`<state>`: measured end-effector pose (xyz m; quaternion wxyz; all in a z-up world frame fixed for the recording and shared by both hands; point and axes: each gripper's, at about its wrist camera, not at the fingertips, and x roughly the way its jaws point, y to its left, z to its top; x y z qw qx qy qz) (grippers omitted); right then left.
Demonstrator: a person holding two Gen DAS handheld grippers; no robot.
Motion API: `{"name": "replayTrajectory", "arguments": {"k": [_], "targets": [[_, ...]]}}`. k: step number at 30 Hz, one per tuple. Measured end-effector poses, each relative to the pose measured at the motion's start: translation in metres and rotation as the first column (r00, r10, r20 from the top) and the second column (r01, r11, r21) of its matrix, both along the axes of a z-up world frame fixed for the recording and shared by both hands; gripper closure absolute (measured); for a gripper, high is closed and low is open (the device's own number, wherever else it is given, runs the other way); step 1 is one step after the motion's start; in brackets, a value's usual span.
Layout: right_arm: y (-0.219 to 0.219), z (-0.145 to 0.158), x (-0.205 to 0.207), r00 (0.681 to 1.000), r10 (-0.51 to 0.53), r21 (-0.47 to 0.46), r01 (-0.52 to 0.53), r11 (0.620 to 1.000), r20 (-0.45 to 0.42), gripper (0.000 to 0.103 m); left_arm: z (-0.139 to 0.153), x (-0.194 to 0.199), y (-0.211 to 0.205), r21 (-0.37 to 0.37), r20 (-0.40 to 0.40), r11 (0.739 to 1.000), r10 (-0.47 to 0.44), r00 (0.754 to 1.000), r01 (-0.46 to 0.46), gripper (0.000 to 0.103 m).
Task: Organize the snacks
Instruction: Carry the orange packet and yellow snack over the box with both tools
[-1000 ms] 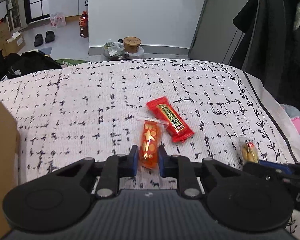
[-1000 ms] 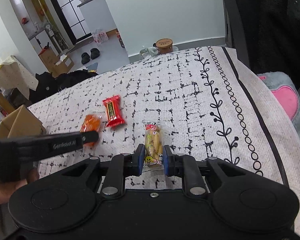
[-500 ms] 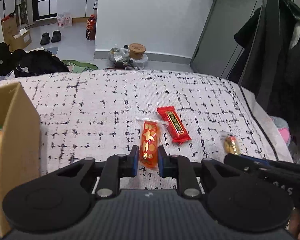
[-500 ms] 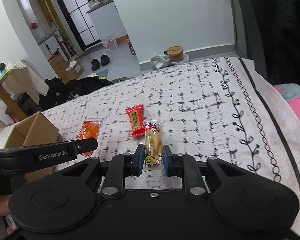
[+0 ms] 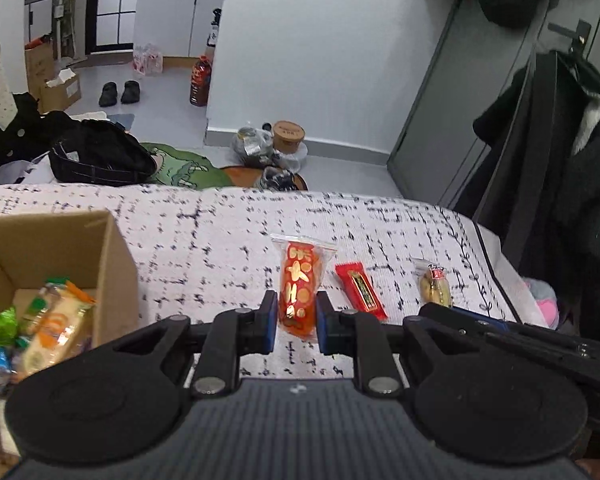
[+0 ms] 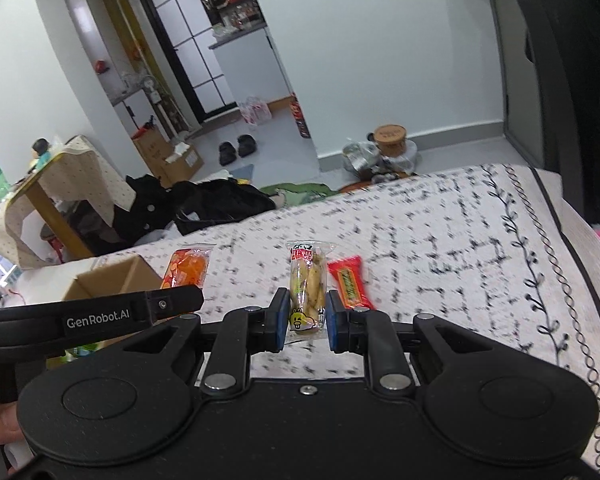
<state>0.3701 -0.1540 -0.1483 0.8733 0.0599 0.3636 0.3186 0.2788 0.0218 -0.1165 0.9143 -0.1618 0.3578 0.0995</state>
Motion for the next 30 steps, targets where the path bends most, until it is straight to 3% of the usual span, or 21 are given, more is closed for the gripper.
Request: {"name": "replayTrajectory", "arguments": {"k": [17, 30], "targets": [[0.045, 0.027, -0.014, 0.994, 0.09, 0.065, -0.094, 0.993, 0.064, 0.084, 0.041, -0.04, 0.039, -0.002, 0.073, 0.997, 0.071, 0.995, -0.071, 0.085], [0.082, 0.035, -0.029, 0.982, 0.169, 0.075, -0.176, 0.982, 0.088, 0.084, 0.045, -0.061, 0.069, 0.006, 0.073, 0.99, 0.138, 0.988, -0.139, 0.085]]}}
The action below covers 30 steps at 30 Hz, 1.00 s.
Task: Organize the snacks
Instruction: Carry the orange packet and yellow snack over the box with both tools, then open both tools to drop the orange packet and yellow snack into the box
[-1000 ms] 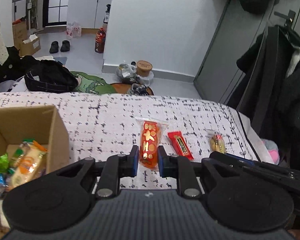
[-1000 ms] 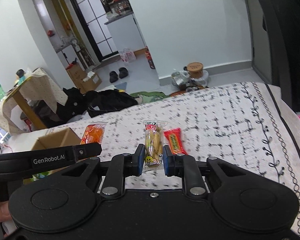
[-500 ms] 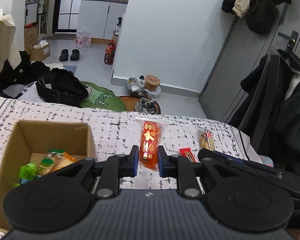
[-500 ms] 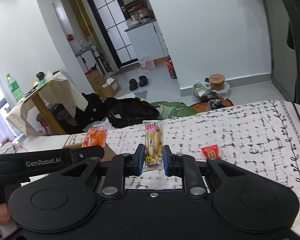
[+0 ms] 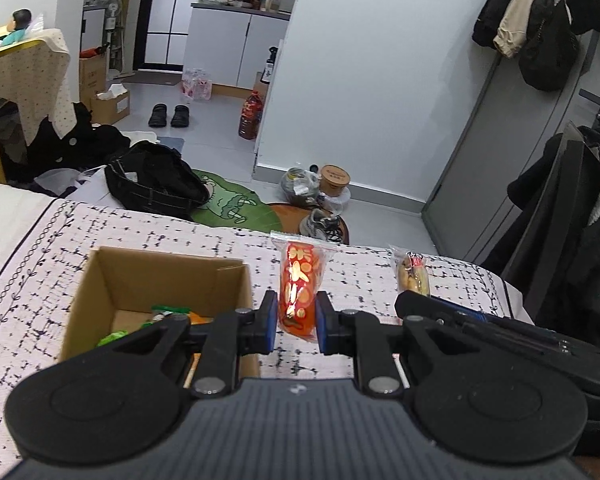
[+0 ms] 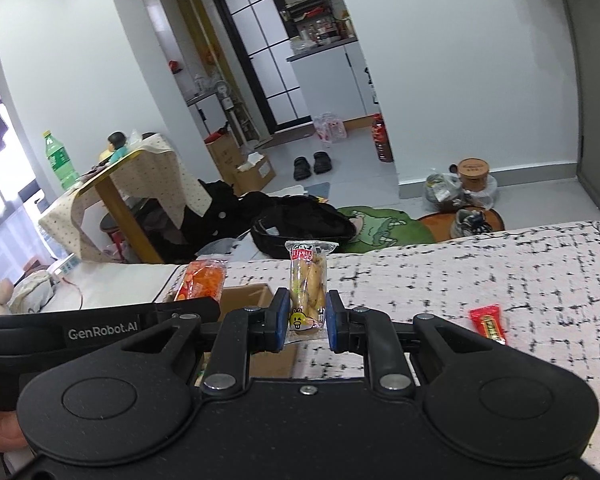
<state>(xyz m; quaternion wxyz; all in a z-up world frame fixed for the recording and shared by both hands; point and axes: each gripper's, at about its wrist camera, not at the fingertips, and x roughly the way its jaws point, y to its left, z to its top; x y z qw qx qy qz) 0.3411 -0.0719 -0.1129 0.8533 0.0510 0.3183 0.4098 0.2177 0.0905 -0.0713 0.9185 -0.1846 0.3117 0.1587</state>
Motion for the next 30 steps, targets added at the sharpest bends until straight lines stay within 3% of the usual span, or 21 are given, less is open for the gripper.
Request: {"name": "replayTrajectory", "arguments": {"k": [17, 23, 30], "targets": [[0.047, -0.002, -0.018, 0.995, 0.099, -0.041, -0.1, 0.994, -0.018, 0.084, -0.022, -0.023, 0.056, -0.065, -0.057, 0.991, 0.113, 0.992, -0.117, 0.084], [0.062, -0.003, -0.027, 0.99, 0.137, -0.055, -0.138, 0.989, -0.02, 0.084, -0.027, -0.032, 0.072, -0.051, -0.084, 0.98, 0.186, 0.979, -0.191, 0.079], [0.079, -0.005, -0.026, 0.988, 0.154, -0.073, -0.155, 0.985, -0.024, 0.084, -0.019, -0.043, 0.083, -0.059, -0.078, 0.976, 0.206, 0.975, -0.211, 0.062]]}}
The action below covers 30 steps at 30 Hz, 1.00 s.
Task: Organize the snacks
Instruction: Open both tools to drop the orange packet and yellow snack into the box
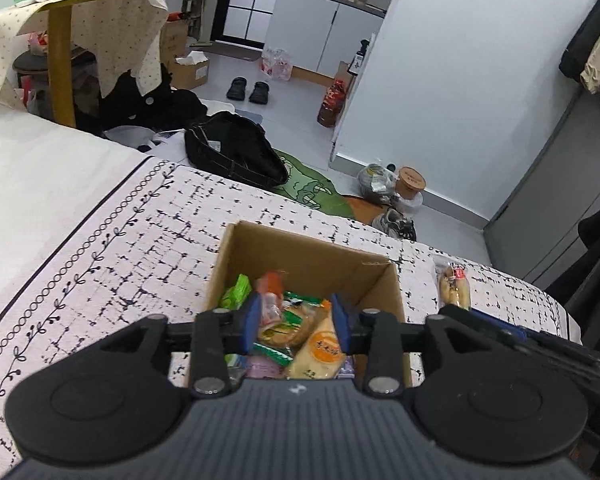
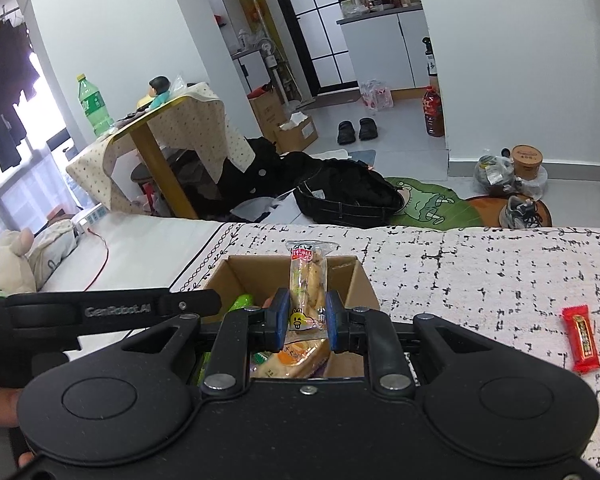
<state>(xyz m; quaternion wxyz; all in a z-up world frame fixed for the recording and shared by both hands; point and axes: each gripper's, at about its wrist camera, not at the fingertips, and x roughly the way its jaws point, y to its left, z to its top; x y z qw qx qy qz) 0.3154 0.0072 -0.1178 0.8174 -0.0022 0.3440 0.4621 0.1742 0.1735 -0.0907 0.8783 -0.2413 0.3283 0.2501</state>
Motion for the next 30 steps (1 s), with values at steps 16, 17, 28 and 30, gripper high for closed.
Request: {"name": "replayTrajectory", "arguments": {"k": [16, 17, 28, 30], "targets": [[-0.021, 0.004, 0.01, 0.999, -0.04, 0.05, 0.041, 0.998, -0.028, 0.055, 0.006, -0.007, -0.011, -0.003, -0.032, 1.0, 0.017, 0.999, -0.017, 0.024], [-0.024, 0.005, 0.01, 0.999, -0.045, 0.05, 0.046, 0.998, -0.024, 0.052, 0.006, -0.006, -0.013, -0.005, -0.035, 1.0, 0.016, 0.999, -0.016, 0.023], [-0.071, 0.011, 0.012, 0.995, -0.101, 0.069, 0.1, 0.993, 0.002, 0.024, 0.01, -0.002, -0.039, -0.01, -0.025, 1.0, 0.005, 1.0, -0.005, 0.006], [-0.081, 0.011, 0.012, 0.994, -0.112, 0.075, 0.112, 0.991, 0.001, 0.015, 0.012, -0.002, -0.044, -0.002, -0.018, 1.0, 0.0, 1.0, 0.0, 0.005]]}}
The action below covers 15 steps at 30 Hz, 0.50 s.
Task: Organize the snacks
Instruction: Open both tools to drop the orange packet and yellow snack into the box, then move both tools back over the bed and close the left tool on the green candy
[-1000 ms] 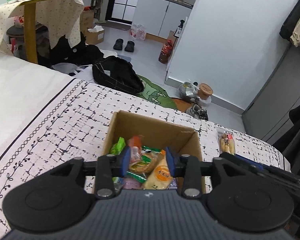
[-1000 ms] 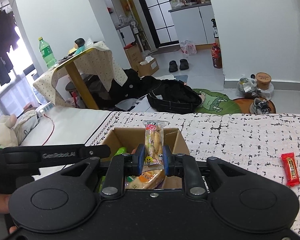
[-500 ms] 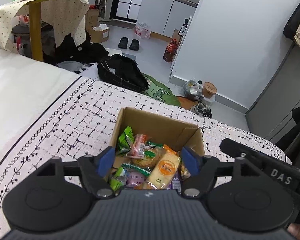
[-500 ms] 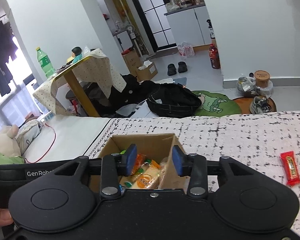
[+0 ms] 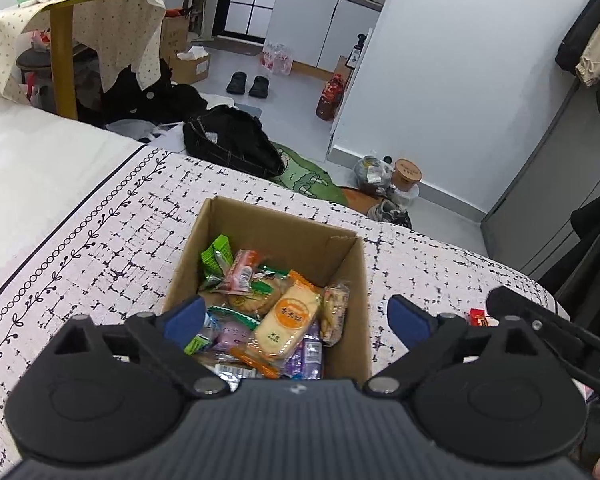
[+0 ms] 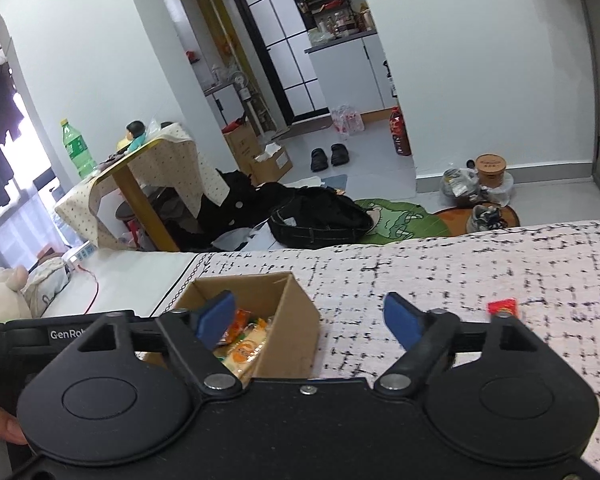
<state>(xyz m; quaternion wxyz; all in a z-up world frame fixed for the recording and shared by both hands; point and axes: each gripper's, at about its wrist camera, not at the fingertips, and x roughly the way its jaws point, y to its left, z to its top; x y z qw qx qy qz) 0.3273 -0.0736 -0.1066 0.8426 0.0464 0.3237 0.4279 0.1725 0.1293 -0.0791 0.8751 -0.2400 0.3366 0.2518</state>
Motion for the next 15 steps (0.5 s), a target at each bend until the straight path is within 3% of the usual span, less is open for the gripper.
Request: {"name": "replayTrajectory", "arguments": {"k": [2, 8, 15], "targets": [[-0.01, -0.001, 0.0, 1.0, -0.013, 0.003, 0.013, 1.0, 0.001, 0.011, 0.001, 0.0, -0.005, 0.009, -0.001, 1.0, -0.009, 1.0, 0.009, 0.0], [-0.034, -0.002, -0.001, 0.999, -0.045, -0.009, 0.045, 0.999, 0.013, 0.004, 0.0, -0.001, -0.022, 0.001, 0.004, 0.999, -0.035, 0.999, 0.035, 0.0], [-0.059, -0.006, -0.003, 0.997, -0.074, -0.018, 0.074, 0.997, 0.016, 0.003, 0.0, 0.0, -0.041, -0.004, 0.008, 0.998, -0.07, 0.998, 0.07, 0.0]]}}
